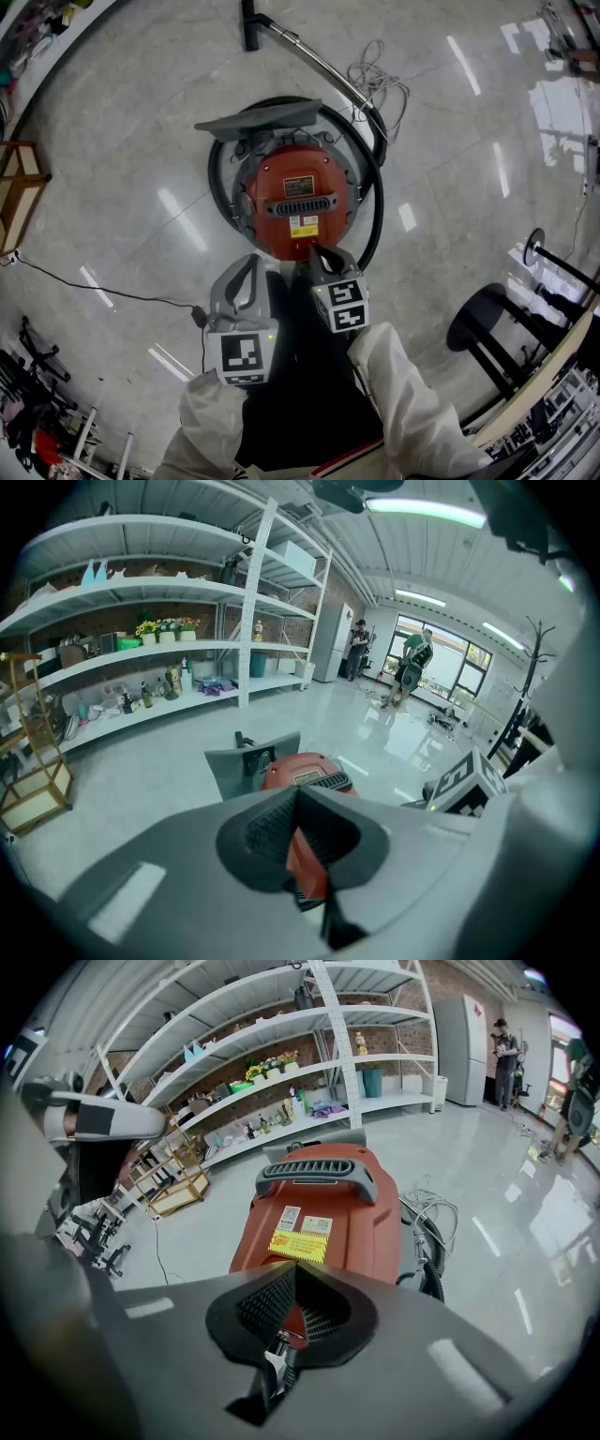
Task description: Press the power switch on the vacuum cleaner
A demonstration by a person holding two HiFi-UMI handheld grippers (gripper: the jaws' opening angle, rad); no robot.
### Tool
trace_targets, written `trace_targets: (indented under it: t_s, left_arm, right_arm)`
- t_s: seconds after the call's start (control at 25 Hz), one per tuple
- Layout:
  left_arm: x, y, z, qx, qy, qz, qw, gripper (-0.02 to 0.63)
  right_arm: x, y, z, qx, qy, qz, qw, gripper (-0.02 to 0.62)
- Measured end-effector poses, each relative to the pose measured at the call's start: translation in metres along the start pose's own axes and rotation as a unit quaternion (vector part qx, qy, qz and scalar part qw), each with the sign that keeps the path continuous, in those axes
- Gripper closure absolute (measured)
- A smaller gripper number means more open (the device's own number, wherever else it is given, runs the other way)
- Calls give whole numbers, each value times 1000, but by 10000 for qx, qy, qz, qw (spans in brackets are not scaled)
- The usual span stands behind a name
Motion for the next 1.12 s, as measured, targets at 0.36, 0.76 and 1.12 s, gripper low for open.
trace_targets:
  t_s: [0.36, 0.76, 1.12]
  left_arm:
    - [1, -4, -3, -34, -9, -29, 10000, 606]
    - [0, -6, -3, -45, 26, -52, 10000, 606]
    - [-1, -6, -4, -42, 58, -12, 10000, 606]
  right_arm:
    - [-1, 0, -2, 28, 5, 3, 10000, 594]
    - [-4, -1, -3, 25, -51, 16, 10000, 594]
    - [-2, 0, -3, 39, -23, -9, 10000, 594]
Point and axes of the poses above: the fingertips, and each gripper's own axes: z backward along the fingers, y to its left, x out of its top, the point moved 8 cm from there along z, backward along the fingers, and after that the axes turned 5 degrees about -y, right-handed, at the moved point
